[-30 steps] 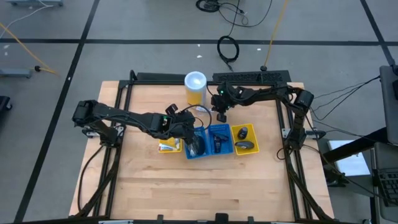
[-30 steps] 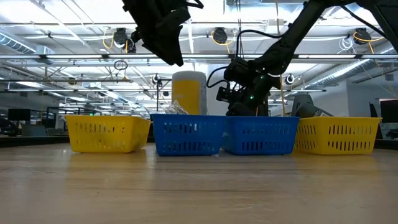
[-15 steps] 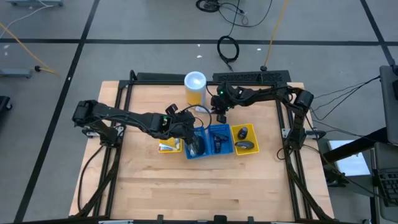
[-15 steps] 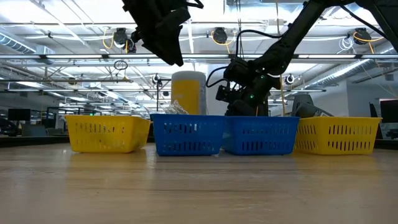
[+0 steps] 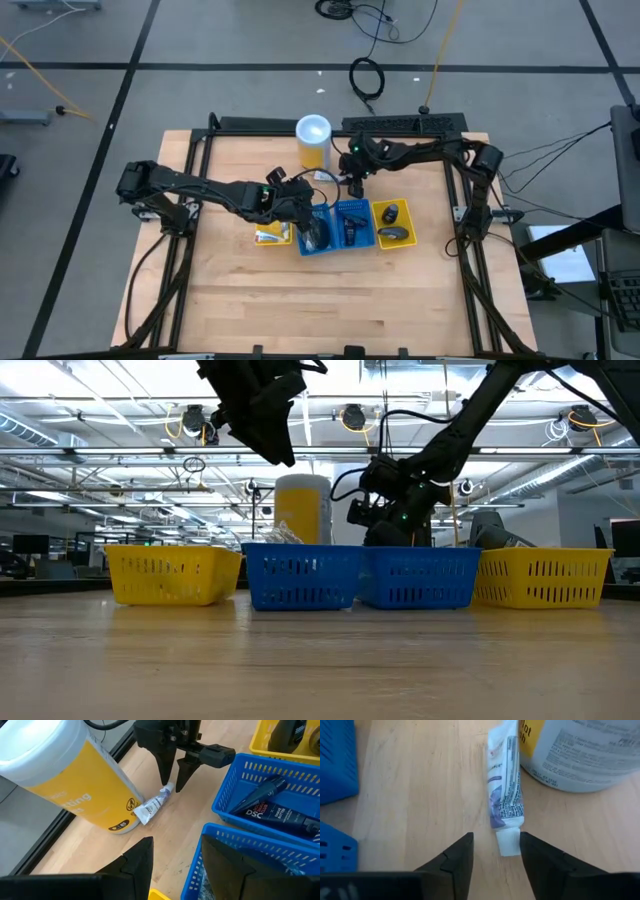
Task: Pick & Place Travel size toiletries
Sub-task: Put the white toothpaste into the left yellow bin
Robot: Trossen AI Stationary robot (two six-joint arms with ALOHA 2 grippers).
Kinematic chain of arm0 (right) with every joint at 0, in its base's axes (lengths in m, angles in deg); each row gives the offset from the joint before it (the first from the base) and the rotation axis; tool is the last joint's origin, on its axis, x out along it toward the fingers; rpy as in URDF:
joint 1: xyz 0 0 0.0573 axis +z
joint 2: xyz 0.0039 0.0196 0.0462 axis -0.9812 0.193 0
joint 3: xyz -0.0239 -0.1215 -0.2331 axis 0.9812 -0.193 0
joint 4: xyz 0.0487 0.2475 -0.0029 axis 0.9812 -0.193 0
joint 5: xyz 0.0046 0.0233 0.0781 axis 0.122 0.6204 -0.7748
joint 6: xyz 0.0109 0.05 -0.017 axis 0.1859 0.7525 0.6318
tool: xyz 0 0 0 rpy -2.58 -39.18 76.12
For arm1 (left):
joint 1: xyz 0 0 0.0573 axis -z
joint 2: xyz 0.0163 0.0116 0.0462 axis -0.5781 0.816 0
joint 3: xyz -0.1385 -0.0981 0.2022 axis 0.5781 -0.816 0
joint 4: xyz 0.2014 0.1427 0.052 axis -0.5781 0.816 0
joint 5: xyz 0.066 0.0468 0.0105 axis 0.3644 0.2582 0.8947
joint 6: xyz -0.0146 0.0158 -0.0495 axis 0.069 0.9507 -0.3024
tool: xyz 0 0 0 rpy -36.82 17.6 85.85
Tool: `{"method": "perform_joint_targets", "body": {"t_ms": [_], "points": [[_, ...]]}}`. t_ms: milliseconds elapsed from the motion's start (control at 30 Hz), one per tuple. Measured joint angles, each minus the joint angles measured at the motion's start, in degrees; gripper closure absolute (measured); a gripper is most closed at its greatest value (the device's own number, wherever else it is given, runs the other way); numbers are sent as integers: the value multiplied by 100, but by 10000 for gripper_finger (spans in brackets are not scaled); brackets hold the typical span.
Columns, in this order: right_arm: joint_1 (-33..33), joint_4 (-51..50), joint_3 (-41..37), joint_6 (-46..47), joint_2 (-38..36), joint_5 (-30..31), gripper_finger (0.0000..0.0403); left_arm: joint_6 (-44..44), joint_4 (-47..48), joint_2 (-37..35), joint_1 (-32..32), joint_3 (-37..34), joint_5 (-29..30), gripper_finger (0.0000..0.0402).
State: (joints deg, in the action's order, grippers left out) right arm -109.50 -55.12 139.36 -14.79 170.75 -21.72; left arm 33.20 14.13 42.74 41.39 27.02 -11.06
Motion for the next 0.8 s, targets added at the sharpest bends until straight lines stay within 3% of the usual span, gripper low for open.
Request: {"method": "perform_joint_targets", "body": {"t_ms": [433, 633, 800], "points": [[-1, -5, -9, -9, 69, 22, 256, 0, -4, 0, 1, 0, 2, 236], [6, 26, -183, -208, 50, 207, 307, 0, -4, 0, 1, 0, 2, 236], [-2, 301, -495, -310, 28, 453, 388, 0, -4, 0, -1, 0, 5, 236]]}}
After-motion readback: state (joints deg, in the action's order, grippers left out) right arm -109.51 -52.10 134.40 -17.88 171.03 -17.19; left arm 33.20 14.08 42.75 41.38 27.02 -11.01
